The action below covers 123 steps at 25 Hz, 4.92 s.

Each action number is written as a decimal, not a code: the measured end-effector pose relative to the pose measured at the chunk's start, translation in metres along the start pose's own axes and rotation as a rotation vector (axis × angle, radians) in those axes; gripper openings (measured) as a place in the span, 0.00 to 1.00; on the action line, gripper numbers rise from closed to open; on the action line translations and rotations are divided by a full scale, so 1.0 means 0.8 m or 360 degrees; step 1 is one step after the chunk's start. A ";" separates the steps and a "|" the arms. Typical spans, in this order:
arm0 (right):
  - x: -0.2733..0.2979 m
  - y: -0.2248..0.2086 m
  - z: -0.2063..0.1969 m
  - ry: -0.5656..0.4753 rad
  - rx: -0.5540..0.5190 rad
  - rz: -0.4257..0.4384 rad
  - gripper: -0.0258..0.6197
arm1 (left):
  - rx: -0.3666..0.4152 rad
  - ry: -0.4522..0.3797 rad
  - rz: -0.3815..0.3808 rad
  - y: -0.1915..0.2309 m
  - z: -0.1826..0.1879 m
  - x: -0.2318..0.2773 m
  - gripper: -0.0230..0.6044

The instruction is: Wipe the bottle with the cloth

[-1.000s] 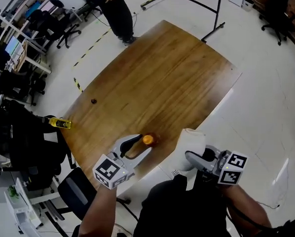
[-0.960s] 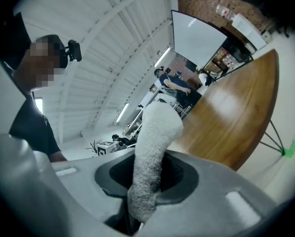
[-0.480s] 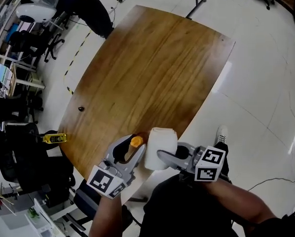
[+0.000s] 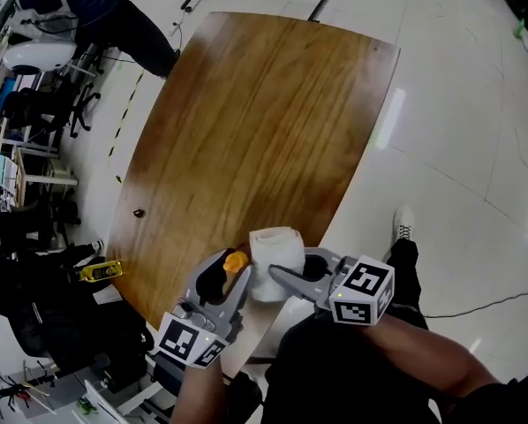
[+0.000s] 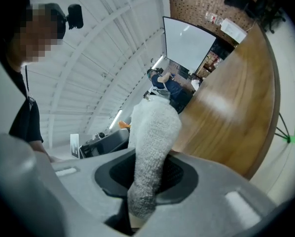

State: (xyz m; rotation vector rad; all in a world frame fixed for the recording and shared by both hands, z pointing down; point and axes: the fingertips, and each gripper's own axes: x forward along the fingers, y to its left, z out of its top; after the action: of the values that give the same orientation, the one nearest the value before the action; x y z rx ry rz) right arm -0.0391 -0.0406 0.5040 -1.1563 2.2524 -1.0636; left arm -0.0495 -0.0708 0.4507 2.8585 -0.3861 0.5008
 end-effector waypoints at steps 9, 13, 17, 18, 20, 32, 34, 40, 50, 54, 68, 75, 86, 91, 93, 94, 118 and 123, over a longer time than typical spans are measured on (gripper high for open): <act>-0.010 -0.037 -0.026 0.0239 -0.0031 -0.0237 0.15 | 0.0001 0.0001 0.0004 -0.008 0.001 0.006 0.30; -0.010 -0.048 -0.026 0.0411 -0.0234 -0.0419 0.15 | -0.0006 -0.0004 0.0005 -0.008 0.000 0.005 0.30; -0.006 -0.066 -0.025 0.0601 -0.0431 -0.0599 0.15 | -0.0011 -0.0013 0.0001 -0.006 0.000 0.006 0.30; -0.005 -0.070 -0.025 0.0639 -0.0457 -0.0630 0.15 | -0.0015 -0.0015 -0.0001 -0.006 -0.001 0.007 0.30; -0.003 -0.077 -0.026 0.0695 -0.0481 -0.0672 0.15 | -0.0023 -0.0015 -0.0005 -0.007 -0.003 0.008 0.30; -0.004 -0.091 -0.030 0.1121 -0.0725 -0.0639 0.16 | 0.0022 -0.0047 -0.0057 -0.015 -0.001 0.009 0.30; -0.011 -0.089 -0.017 0.1009 -0.0519 -0.0468 0.16 | 0.0016 -0.0055 -0.0062 -0.016 -0.001 0.009 0.30; -0.028 -0.043 0.095 0.0565 0.0124 0.0264 0.16 | 0.0033 -0.0074 -0.0095 -0.020 0.003 0.010 0.30; 0.046 -0.009 0.083 0.1159 -0.0036 0.0631 0.16 | 0.0082 -0.0026 -0.0160 -0.025 0.014 0.017 0.30; 0.051 -0.013 0.078 0.1224 -0.0019 0.0676 0.15 | 0.0072 -0.0080 -0.0131 -0.023 0.017 0.016 0.30; 0.061 -0.078 0.014 0.1585 -0.0451 0.0397 0.15 | -0.0040 -0.0164 -0.0080 -0.019 0.011 0.008 0.31; 0.063 -0.093 -0.008 0.1817 -0.0983 0.0282 0.15 | -0.0032 -0.0198 -0.0041 -0.019 0.015 0.009 0.31; 0.131 -0.064 0.104 0.1448 0.0049 0.0540 0.15 | -0.0028 -0.0269 -0.0025 -0.022 0.020 0.012 0.31; 0.163 -0.020 0.084 0.1567 0.0428 0.0670 0.15 | -0.0009 -0.0255 0.0002 -0.020 0.022 0.014 0.31; 0.160 -0.010 0.058 0.1718 0.0423 0.0671 0.15 | 0.0006 -0.0244 0.0011 -0.021 0.024 0.016 0.31; 0.156 -0.006 0.044 0.1793 0.0407 0.0678 0.15 | 0.0015 -0.0239 0.0015 -0.021 0.023 0.016 0.31; 0.129 -0.048 -0.063 0.2313 -0.1209 0.0878 0.15 | 0.0114 -0.0267 0.0074 -0.020 0.014 0.013 0.30; 0.131 -0.048 -0.067 0.2232 -0.1567 0.0948 0.15 | 0.0109 -0.0271 0.0059 -0.021 0.010 0.012 0.30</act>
State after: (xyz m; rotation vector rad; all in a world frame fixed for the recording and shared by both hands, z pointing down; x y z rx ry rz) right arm -0.1140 -0.1158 0.5675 0.4590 4.0213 -0.4122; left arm -0.0335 -0.0592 0.4437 2.9754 -0.4594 0.2823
